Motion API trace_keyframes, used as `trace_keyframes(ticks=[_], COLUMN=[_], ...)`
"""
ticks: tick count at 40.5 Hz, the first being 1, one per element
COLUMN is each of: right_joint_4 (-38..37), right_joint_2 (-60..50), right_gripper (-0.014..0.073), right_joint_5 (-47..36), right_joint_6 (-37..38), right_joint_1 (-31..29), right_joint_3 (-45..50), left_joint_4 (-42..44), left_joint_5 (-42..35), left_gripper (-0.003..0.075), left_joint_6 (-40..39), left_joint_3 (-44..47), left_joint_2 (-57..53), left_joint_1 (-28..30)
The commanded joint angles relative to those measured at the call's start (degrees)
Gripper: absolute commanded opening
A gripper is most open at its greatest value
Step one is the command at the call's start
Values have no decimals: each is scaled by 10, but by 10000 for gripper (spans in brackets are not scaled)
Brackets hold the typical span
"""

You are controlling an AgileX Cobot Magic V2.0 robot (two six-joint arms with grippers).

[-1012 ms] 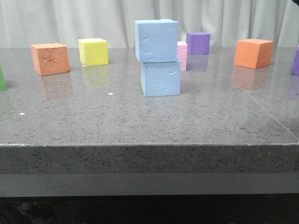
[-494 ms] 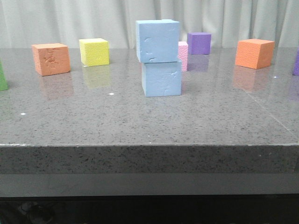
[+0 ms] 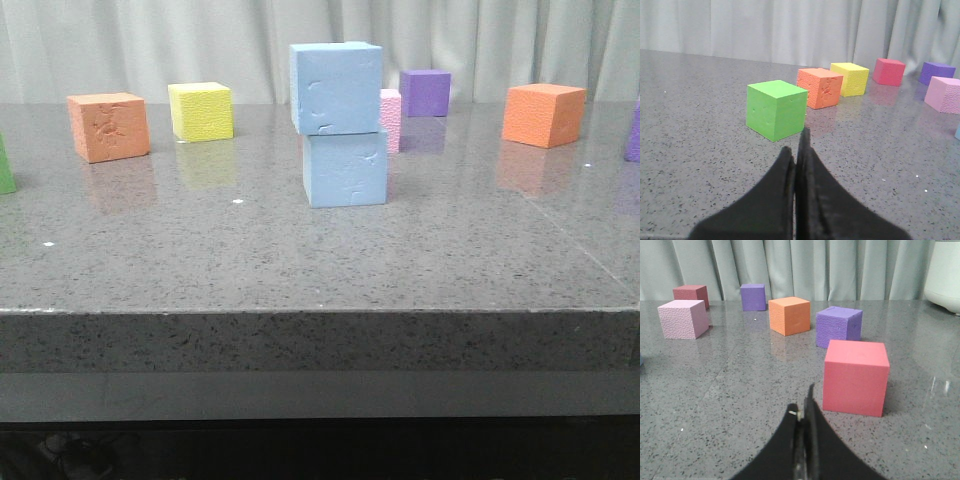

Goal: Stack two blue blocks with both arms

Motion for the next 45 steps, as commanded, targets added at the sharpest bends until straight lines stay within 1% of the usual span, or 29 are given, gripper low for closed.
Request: trace_keyframes(ticks=[1,18,19,22,25,28,45], right_joint_4=[3,2,-1,-51,-103,-106,-105], right_joint_2=[-13,-13,-13,-13,-13,-13,-12], right_gripper=[-113,-113,-113,-113,-113,-113,-113], right_joint_5=[-49,-51,-55,-70,-79,-78,-75], right_joint_6=[-6,-4,2,37,101,130,136], right_joint_1=[-4,-4,-2,6,16,19,18], right_joint_3=[0,0,0,0,0,0,0], left_joint_4=[-1,-1,-1,-1,-1,-1,-1], left_joint_5=[-47,-47,-47,-47,-47,-47,-47], left_gripper=[-18,-18,-18,-18,-18,-18,-18], left_joint_6=[-3,-3,-3,-3,-3,-3,-3], left_joint_3=[21,21,21,21,21,21,21], left_joint_2=[-13,-13,-13,-13,-13,-13,-13], left_joint_1=[0,0,0,0,0,0,0])
